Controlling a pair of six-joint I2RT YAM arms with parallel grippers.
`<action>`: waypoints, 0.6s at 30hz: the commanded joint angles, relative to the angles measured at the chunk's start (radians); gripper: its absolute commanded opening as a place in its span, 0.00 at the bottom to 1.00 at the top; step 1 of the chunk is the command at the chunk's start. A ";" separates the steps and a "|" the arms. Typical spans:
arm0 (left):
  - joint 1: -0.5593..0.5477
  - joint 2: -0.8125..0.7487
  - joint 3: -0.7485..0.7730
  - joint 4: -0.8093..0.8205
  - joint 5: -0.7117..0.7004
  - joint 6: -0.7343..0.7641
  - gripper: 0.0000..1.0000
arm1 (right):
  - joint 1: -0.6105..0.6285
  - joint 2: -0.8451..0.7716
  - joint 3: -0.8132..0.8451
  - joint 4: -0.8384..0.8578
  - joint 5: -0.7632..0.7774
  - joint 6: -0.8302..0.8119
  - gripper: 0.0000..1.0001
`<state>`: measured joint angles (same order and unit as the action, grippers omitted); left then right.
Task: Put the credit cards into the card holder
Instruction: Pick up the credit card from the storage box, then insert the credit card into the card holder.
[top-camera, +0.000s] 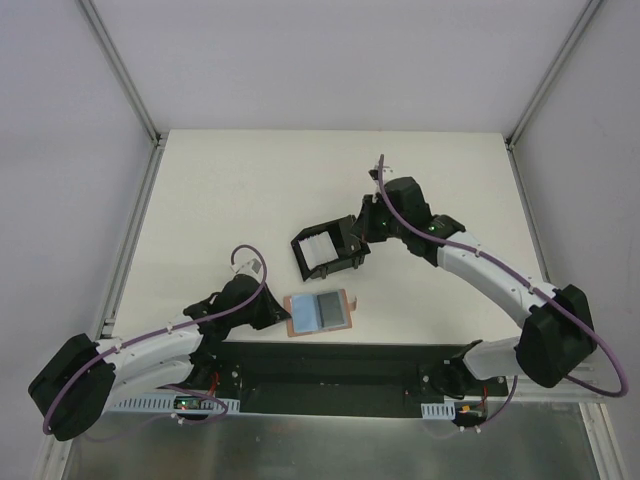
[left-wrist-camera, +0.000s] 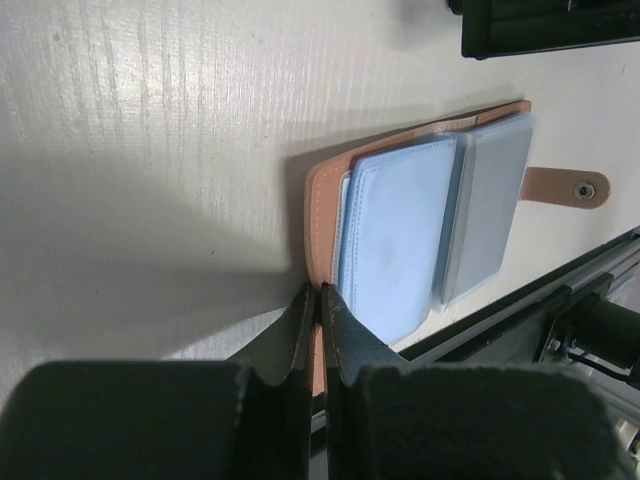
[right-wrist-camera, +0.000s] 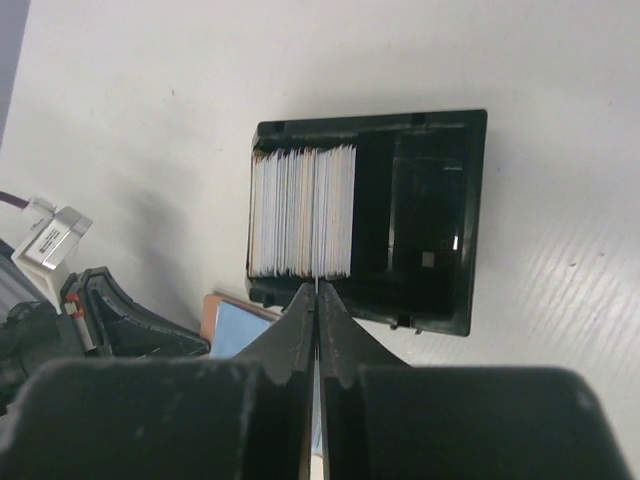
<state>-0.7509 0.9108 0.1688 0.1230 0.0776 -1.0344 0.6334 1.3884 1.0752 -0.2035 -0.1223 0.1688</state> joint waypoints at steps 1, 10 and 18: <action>0.008 -0.032 -0.029 -0.029 -0.015 0.000 0.00 | 0.002 -0.103 -0.090 0.104 -0.068 0.099 0.00; 0.007 -0.021 -0.025 -0.029 -0.002 -0.003 0.00 | 0.022 -0.244 -0.262 0.182 -0.137 0.205 0.00; 0.007 -0.030 -0.029 -0.028 -0.002 -0.013 0.00 | 0.116 -0.331 -0.460 0.320 -0.129 0.310 0.00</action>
<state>-0.7509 0.8860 0.1558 0.1200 0.0776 -1.0370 0.6930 1.0931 0.6781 0.0063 -0.2409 0.4026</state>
